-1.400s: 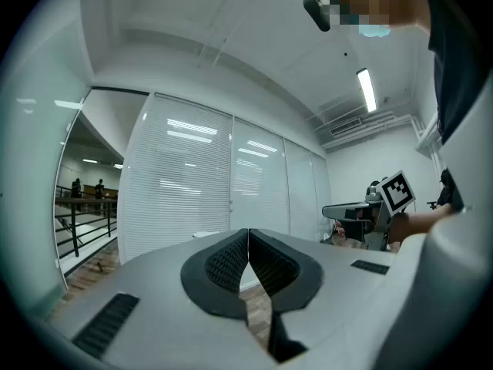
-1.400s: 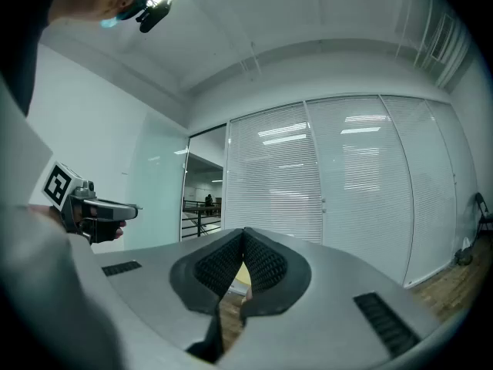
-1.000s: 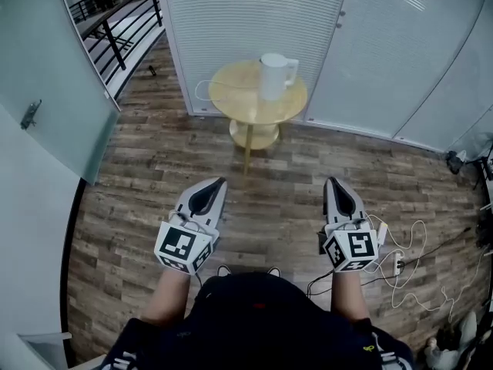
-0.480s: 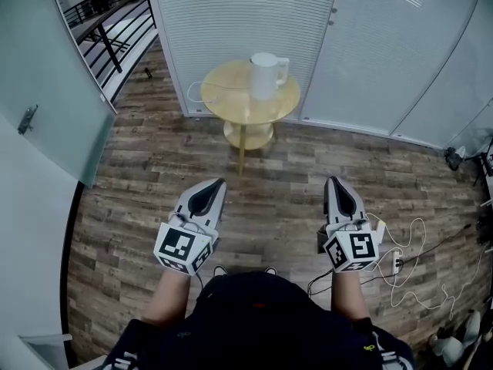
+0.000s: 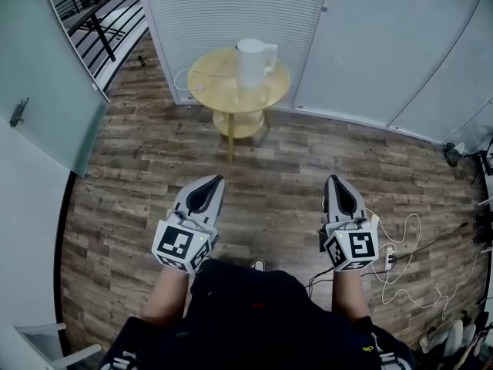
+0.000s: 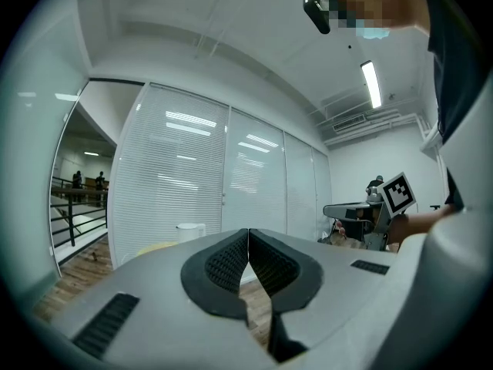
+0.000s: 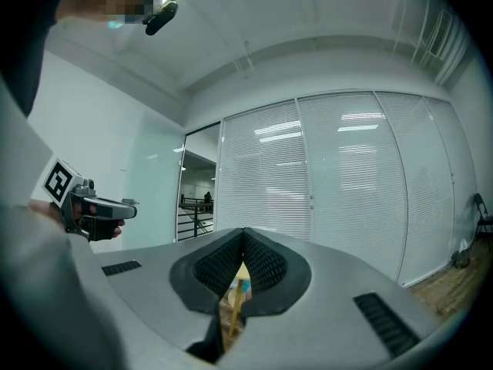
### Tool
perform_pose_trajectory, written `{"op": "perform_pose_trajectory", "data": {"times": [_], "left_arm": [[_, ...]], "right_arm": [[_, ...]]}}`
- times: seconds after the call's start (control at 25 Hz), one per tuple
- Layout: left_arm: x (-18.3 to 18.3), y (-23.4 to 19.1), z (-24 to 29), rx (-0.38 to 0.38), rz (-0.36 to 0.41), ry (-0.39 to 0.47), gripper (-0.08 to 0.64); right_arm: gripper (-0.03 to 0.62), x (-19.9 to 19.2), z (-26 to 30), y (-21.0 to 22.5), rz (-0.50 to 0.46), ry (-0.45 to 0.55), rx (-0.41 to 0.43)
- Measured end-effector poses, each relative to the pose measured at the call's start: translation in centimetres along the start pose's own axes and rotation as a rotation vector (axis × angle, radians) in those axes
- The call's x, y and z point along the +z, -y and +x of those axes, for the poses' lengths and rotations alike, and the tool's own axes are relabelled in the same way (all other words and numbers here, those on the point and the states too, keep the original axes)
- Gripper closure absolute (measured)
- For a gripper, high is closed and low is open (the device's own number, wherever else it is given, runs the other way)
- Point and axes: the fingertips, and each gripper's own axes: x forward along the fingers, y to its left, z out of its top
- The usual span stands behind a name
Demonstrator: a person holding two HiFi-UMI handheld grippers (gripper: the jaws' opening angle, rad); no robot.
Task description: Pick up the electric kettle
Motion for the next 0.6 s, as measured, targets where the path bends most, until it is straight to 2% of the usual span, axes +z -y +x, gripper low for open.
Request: {"op": "perform_pose_trajectory", "data": {"times": [0.32, 0.6], "left_arm": [[-1.1, 1.2, 2.8, -0.010, 0.033, -0.043, 0.537], [-1.1, -1.3, 7.2, -0.048, 0.023, -0.028, 0.537]], "right_arm": [[0.568, -2.6, 0.8, 3.0, 0.066, -0.001, 0.001], [0.568, -2.6, 4.0, 4.8, 0.063, 0.003, -0.030]]}}
